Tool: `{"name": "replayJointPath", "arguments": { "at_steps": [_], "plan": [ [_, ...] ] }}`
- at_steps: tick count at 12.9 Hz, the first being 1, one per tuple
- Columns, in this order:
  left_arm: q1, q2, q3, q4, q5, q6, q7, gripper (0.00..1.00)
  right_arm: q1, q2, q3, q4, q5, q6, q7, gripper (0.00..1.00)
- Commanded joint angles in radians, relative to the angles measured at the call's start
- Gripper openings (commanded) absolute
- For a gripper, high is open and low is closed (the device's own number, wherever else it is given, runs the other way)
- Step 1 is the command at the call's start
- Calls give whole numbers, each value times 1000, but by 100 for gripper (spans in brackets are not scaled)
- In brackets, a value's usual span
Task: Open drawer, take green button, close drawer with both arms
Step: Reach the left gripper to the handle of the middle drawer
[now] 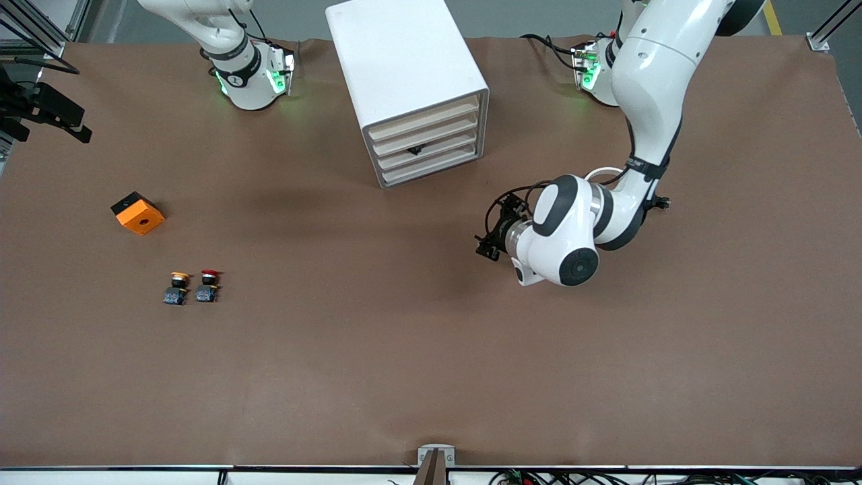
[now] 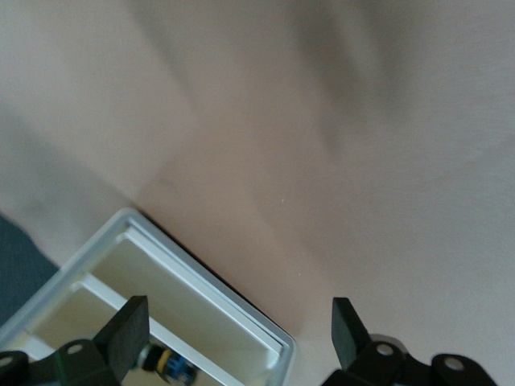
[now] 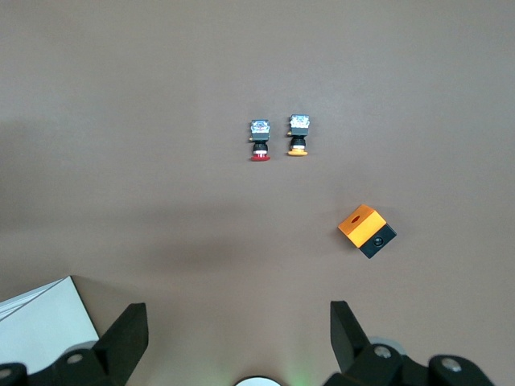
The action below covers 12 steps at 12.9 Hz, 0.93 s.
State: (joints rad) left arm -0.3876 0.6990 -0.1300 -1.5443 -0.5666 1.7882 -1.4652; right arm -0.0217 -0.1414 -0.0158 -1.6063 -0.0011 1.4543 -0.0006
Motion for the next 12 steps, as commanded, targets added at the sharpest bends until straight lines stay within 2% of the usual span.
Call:
{"name": "replayJointPath", "arguments": {
  "at_steps": [1,4,8,12],
  "plan": [
    [-20,39,6,16,-111,-1,-52,100,2,-14,3,-1,-14,-2,-6,100],
    [-33,80,6,15,-257,-1,-214,100,2,-14,3,0,-14,4,-6,100],
    [-71,125,4,16,-269,-18,-481,100,2,-14,2,-1,-14,4,-6,100],
    [-83,157,-2,15,-324,-159,-504,100,2,-14,3,-1,-14,6,-6,100]
  ]
}}
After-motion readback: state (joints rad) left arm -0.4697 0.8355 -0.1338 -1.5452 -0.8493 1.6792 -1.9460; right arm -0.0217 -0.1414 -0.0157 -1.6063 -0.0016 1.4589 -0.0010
